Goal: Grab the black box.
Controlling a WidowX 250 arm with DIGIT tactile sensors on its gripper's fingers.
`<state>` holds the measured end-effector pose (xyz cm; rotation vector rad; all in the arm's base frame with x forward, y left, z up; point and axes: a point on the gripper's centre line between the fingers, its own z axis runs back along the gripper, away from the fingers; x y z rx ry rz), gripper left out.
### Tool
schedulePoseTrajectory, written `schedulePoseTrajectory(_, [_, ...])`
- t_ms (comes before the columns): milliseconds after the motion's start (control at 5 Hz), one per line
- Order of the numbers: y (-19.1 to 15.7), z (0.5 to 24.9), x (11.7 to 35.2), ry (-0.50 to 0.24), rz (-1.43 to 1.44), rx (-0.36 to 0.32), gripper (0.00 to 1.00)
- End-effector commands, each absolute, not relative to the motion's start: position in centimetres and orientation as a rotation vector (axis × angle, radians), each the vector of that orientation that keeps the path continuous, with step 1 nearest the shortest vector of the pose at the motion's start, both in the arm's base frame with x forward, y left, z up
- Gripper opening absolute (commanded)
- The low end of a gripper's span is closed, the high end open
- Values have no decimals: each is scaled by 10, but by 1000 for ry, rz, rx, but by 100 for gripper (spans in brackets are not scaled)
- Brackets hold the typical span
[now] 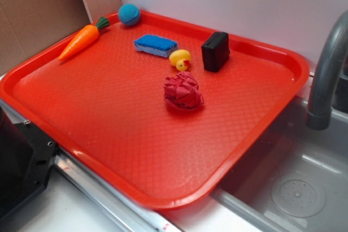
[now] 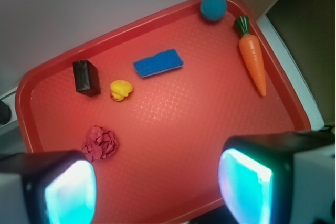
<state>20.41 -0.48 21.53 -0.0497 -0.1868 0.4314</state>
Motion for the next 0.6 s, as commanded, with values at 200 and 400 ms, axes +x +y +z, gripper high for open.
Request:
schedulePoseTrajectory(200, [-38,164,270,-236,375,-27,100])
schedulePoseTrajectory(400, [-40,141,289,-245,405,-41,100])
